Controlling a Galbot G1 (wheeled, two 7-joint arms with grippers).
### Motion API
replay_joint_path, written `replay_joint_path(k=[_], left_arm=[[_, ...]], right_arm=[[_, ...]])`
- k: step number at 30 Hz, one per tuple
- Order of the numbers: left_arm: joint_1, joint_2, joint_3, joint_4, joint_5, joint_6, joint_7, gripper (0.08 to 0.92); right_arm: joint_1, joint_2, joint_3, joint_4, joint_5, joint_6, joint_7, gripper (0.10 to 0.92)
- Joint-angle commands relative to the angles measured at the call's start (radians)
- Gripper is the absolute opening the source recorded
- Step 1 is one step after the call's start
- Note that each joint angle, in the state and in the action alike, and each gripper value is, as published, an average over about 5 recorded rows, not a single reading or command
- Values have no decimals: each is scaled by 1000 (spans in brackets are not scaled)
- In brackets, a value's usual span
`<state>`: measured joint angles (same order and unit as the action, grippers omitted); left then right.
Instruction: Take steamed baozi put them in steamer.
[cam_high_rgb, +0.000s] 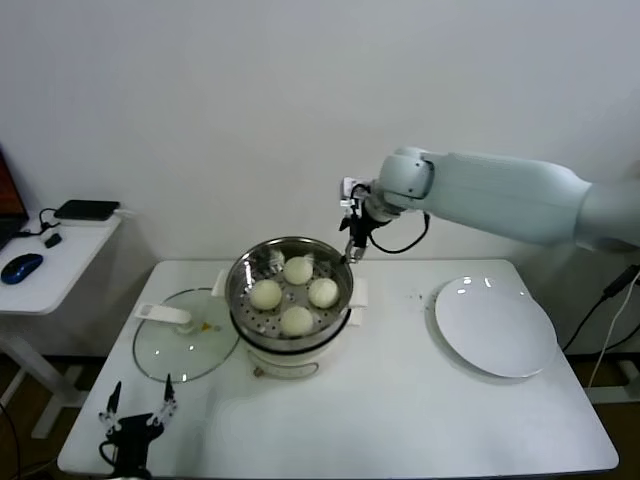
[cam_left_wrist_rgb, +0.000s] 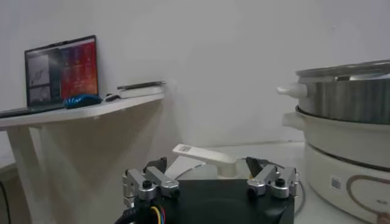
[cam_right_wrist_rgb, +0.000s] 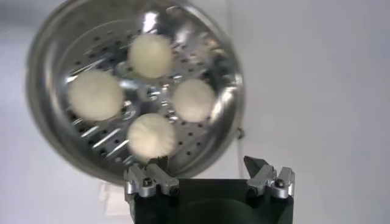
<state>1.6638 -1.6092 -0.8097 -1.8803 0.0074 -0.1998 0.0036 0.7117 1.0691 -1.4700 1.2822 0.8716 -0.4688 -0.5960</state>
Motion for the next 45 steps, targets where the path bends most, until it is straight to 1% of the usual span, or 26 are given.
replay_joint_path(k=[1,6,13,16,21,26,31,34,38,45], left_arm=[[2,-10,2,-8,3,-7,2,823],[-3,-13,1,-12,7,-8,6,823],[-1,-20,5,-19,19,-20,19,823],[-2,-24,8,-20,25,-25,21,823],[-3,-28,11,-22,31,-36,25,823],[6,-31,7,-25,35,-48,25,823],[20,-32,8,-35,42,-53,24,823],[28,-30,9,-39,45,-60,24,823],[41,-26,9,-39,45,-71,22,823],[55,-23,7,-44,44,-86,21,823]], right_arm=[[-305,-354,413,278,10,-13,511,823],[-659,-468,749,380,-47,75,648,823],[-1203,-549,1221,522,-202,224,704,823],[-1480,-543,1461,591,-267,286,711,823],[-1852,-425,1779,645,-335,411,707,823],[-2131,-164,2027,690,-383,552,681,823],[-2296,56,2108,719,-469,661,648,823],[-2340,155,2114,723,-498,702,640,823],[-2386,219,2096,721,-523,768,635,823],[-2476,248,2040,691,-572,897,608,823]])
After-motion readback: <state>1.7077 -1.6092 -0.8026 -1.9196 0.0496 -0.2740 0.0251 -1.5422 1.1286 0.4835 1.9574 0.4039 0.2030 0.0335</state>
